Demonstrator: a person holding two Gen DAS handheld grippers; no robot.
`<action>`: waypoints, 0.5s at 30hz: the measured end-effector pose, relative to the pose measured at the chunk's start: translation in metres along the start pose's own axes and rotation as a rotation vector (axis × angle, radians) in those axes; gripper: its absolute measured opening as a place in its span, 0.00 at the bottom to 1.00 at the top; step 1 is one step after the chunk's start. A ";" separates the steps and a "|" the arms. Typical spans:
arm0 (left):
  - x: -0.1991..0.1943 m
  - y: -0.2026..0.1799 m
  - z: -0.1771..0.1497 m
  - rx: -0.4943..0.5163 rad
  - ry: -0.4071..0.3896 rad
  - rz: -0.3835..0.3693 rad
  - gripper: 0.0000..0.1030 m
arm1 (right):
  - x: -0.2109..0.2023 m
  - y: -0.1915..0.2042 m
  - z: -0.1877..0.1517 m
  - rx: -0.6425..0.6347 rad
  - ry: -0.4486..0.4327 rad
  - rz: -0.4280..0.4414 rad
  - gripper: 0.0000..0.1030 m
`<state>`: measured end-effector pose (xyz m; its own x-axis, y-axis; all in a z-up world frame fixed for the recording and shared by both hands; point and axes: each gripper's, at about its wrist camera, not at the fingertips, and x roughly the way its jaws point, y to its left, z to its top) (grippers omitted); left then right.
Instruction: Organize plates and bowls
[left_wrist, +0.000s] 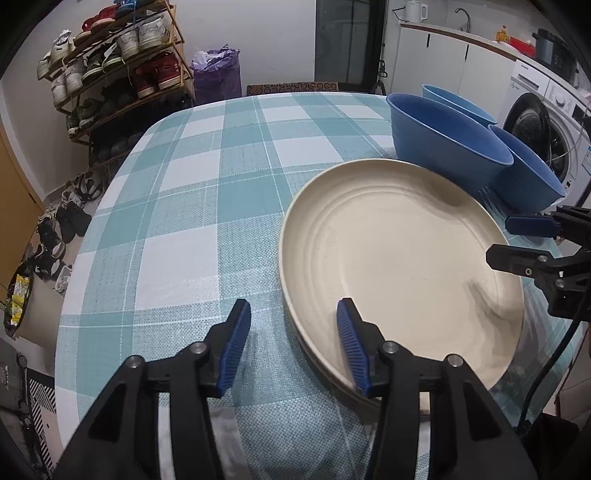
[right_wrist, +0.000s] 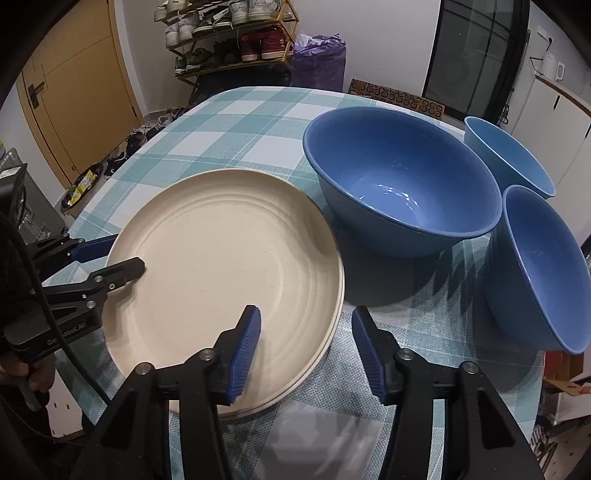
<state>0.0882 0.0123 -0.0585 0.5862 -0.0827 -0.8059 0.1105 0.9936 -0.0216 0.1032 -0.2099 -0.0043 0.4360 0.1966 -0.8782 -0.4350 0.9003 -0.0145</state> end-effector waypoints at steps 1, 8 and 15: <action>0.000 -0.001 0.000 0.003 0.002 -0.005 0.48 | -0.001 0.000 0.000 0.000 -0.004 0.006 0.63; -0.001 -0.001 0.002 -0.015 0.021 -0.077 0.51 | -0.009 -0.005 -0.003 0.018 -0.051 0.039 0.83; -0.012 -0.002 0.008 -0.054 -0.036 -0.109 1.00 | -0.017 -0.017 -0.005 0.040 -0.074 0.083 0.88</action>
<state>0.0875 0.0107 -0.0443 0.6016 -0.1925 -0.7753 0.1326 0.9811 -0.1407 0.0991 -0.2301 0.0082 0.4573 0.2981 -0.8379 -0.4409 0.8942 0.0775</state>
